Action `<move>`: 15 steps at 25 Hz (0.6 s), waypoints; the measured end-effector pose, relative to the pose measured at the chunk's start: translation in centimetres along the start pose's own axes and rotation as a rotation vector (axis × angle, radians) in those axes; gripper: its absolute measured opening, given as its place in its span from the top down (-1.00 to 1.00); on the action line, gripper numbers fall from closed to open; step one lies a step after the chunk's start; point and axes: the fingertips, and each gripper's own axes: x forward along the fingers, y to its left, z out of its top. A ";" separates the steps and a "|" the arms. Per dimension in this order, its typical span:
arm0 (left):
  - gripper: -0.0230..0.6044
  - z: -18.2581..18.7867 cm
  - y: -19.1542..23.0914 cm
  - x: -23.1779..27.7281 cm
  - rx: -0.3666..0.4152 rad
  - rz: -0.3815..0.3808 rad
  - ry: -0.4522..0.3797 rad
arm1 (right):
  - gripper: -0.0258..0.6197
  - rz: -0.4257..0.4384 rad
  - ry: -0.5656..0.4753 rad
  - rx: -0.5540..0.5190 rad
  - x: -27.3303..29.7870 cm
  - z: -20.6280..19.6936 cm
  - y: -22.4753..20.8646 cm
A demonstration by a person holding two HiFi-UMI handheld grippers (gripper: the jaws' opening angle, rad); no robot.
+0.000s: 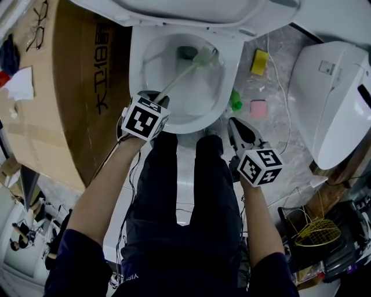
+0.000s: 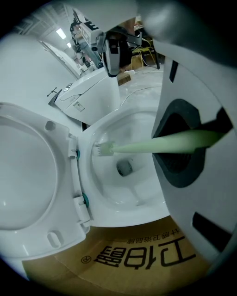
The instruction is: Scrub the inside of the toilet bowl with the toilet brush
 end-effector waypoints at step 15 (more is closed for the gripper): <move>0.77 -3.6 -3.9 0.3 0.030 -0.061 0.012 | 0.92 0.004 -0.004 -0.014 -0.6 -1.8 1.8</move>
